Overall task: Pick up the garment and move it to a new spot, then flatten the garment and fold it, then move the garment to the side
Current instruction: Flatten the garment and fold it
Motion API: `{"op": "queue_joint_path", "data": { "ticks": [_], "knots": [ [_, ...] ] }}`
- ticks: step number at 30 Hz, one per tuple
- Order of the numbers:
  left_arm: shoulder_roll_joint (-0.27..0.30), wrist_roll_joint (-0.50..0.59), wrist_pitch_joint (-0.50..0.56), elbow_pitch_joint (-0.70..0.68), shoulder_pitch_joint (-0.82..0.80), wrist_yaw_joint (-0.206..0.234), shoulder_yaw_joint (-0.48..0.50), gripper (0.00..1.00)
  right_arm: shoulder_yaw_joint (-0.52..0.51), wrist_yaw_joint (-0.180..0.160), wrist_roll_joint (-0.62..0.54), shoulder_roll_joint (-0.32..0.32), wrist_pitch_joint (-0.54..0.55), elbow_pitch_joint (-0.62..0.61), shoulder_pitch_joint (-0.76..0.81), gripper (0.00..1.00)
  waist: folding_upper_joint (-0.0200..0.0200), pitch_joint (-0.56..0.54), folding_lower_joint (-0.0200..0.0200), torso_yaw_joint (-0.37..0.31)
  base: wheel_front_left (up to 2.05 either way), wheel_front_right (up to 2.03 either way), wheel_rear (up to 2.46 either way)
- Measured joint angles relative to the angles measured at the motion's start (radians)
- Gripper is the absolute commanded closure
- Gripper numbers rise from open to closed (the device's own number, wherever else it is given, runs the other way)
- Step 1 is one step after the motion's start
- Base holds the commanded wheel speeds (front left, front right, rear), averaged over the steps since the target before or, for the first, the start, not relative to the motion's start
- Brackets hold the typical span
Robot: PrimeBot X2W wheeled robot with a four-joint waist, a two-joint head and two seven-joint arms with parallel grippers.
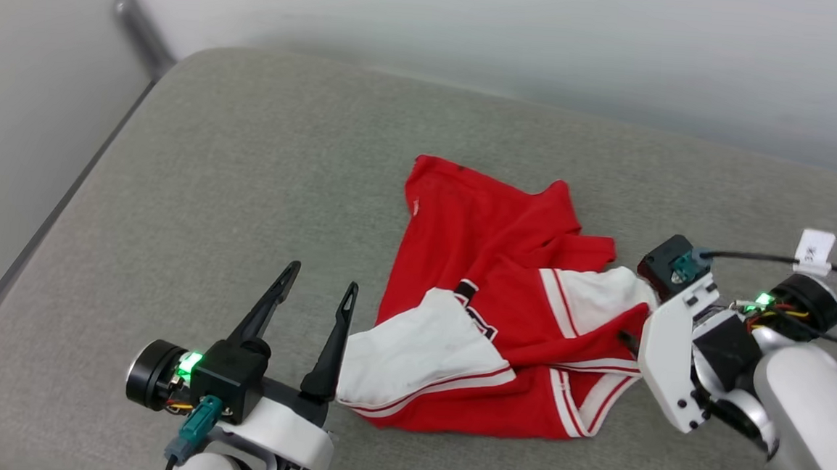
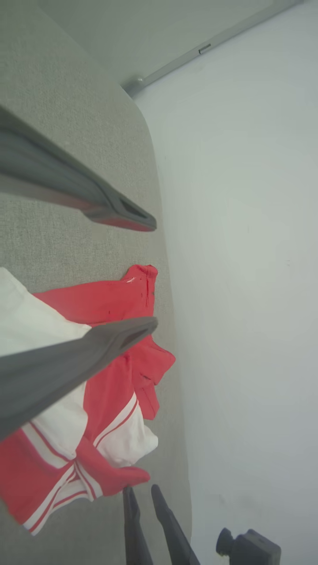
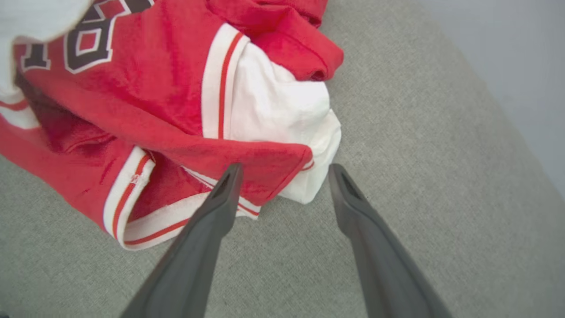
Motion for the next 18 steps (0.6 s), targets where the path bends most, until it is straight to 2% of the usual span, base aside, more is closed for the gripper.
{"op": "queue_joint_path", "data": {
  "ticks": [4, 13, 14, 15, 18],
  "knots": [
    [-0.028, 0.021, 0.000, 0.004, -0.002, -0.022, 0.013, 0.00, 0.072, 0.000, 0.039, -0.023, 0.057, 0.078, -0.066, 0.00, 0.0000, 0.023, 0.0001, 0.038, 0.00, 0.00, 0.00],
    [-0.070, 0.059, 0.000, 0.015, -0.003, -0.062, 0.051, 0.00, 0.204, 0.000, 0.101, -0.057, 0.025, 0.230, -0.132, 0.00, 0.0000, 0.060, 0.0001, 0.087, 0.00, 0.00, 0.00],
    [-0.073, 0.062, 0.000, 0.017, -0.003, -0.063, 0.055, 0.00, 0.213, 0.000, 0.107, -0.060, 0.012, 0.242, -0.138, 0.54, 0.0000, 0.062, 0.0001, 0.088, 0.00, 0.00, 0.00],
    [-0.076, 0.066, 0.000, 0.020, -0.003, -0.068, 0.060, 0.00, 0.223, 0.000, 0.109, -0.063, -0.007, 0.252, -0.144, 1.00, 0.0000, 0.063, 0.0001, 0.088, 0.00, 0.00, 0.00],
    [-0.083, 0.075, 0.000, 0.026, 0.000, -0.076, 0.074, 0.00, 0.239, 0.000, 0.137, -0.066, -0.045, 0.290, -0.144, 1.00, 0.0000, 0.059, 0.0001, 0.080, 0.00, 0.00, 0.00]
  ]
}}
